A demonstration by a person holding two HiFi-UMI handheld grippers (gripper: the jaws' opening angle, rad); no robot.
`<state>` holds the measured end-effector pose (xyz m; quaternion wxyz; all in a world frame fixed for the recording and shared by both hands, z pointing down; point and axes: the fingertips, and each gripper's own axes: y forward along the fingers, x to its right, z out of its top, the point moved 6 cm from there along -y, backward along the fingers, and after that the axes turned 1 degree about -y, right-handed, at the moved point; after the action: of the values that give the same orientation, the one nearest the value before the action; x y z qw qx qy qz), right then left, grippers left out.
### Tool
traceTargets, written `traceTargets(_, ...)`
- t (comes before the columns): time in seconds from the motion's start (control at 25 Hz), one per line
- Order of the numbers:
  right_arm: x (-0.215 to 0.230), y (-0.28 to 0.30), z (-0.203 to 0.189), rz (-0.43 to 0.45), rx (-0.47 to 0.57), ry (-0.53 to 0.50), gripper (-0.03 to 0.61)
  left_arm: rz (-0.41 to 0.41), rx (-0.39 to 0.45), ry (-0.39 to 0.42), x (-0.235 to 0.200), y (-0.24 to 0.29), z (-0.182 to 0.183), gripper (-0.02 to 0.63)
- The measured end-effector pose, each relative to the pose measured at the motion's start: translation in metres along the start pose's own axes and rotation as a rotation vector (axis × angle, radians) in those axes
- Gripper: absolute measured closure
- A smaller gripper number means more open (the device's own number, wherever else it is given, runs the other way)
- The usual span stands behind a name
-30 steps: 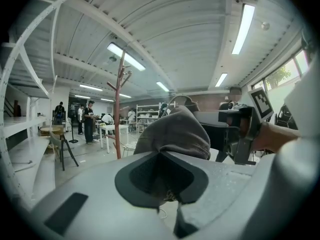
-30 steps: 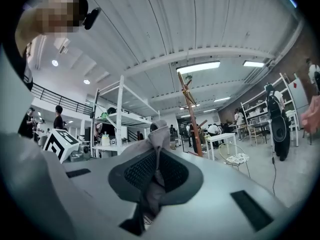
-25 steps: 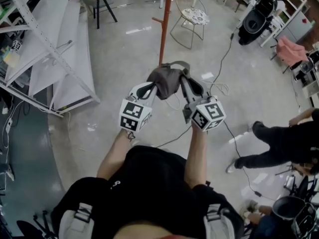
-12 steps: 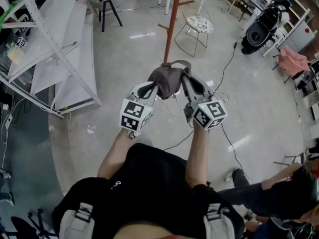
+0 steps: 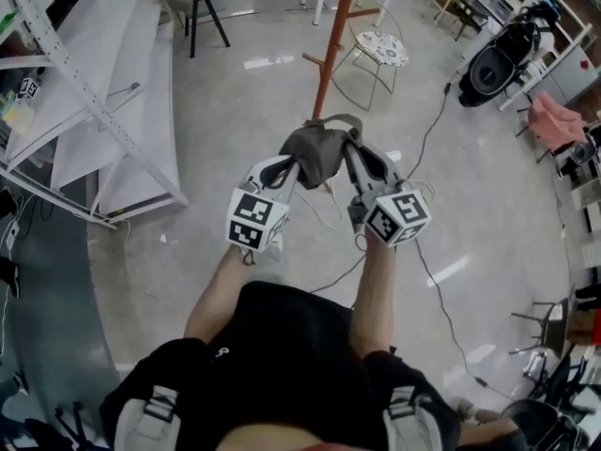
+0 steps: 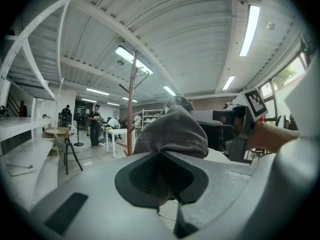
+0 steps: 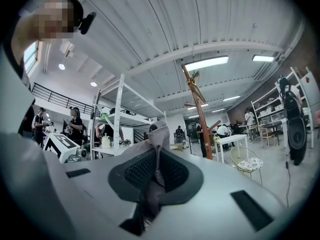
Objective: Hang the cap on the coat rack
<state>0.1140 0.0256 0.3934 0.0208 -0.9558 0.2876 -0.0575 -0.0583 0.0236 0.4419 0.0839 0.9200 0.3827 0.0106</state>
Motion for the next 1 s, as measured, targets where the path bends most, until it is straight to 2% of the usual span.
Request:
traceTargets(0.28, 0.053, 0.052, -0.013, -0.034, -0.052, 0.026, 0.566, -0.020, -0.013, -0.013, -0.053, 0.064, 0.000, 0.604)
traceTargets(0.64, 0.105, 0.129, -0.030, -0.078, -0.127, 0.042, 0.566, -0.058, -0.054, -0.087, -0.121, 0.133, -0.003, 0.604)
traceTargets(0.76, 0.119, 0.154, -0.025, -0.089, -0.136, 0.034, 0.566, -0.060, -0.034, -0.129, -0.142, 0.153, 0.006, 0.604)
traceTargets(0.88, 0.138, 0.174, -0.015, -0.103, -0.127, 0.026, 0.566, -0.073, -0.012, -0.118, -0.155, 0.174, 0.021, 0.604)
traceTargets(1.0, 0.146, 0.187, -0.020, -0.108, -0.127, 0.020, 0.566, -0.088, -0.013, -0.119, -0.172, 0.187, 0.018, 0.604)
